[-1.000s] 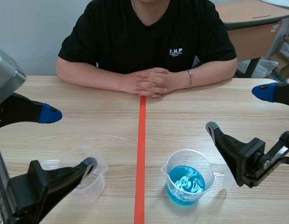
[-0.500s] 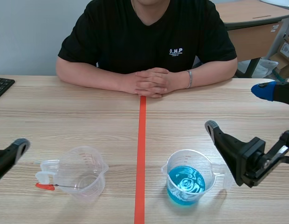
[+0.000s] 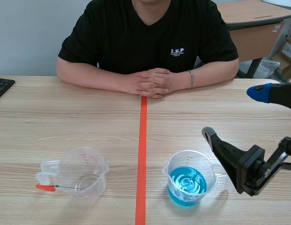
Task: Do the redox reaction experiment.
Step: 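Lift the metal plate out of the left beaker, then move the plate over the blue solution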
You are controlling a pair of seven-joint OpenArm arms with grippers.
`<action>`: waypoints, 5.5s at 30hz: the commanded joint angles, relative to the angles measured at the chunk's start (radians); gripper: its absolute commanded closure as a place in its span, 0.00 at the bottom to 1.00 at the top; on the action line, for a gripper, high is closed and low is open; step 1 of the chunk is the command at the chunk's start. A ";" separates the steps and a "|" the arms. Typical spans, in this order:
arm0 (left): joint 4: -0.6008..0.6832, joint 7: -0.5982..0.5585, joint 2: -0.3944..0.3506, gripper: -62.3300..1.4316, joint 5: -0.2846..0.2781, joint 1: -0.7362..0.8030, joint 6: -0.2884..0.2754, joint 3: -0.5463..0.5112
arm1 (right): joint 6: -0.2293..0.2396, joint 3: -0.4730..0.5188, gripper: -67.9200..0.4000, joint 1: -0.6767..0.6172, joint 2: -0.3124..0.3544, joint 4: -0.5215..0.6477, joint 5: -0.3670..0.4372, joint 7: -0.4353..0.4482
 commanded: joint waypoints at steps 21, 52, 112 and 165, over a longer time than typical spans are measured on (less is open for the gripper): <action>-0.139 -0.126 0.020 0.00 -0.027 0.003 -0.064 0.092 | 0.000 -0.364 0.00 0.195 -0.008 0.021 -0.196 0.052; -0.172 -0.158 0.116 0.00 0.071 0.003 -0.064 0.136 | 0.000 -0.933 0.01 0.605 -0.226 -0.222 -0.356 -0.016; -0.172 -0.159 0.110 0.00 0.071 0.003 -0.030 0.109 | 0.001 -0.912 0.97 0.650 -0.287 -0.217 -0.375 -0.023; -0.172 -0.155 0.110 0.00 0.070 0.003 -0.031 0.109 | 0.146 -0.249 0.97 0.174 0.020 0.386 -0.006 -0.164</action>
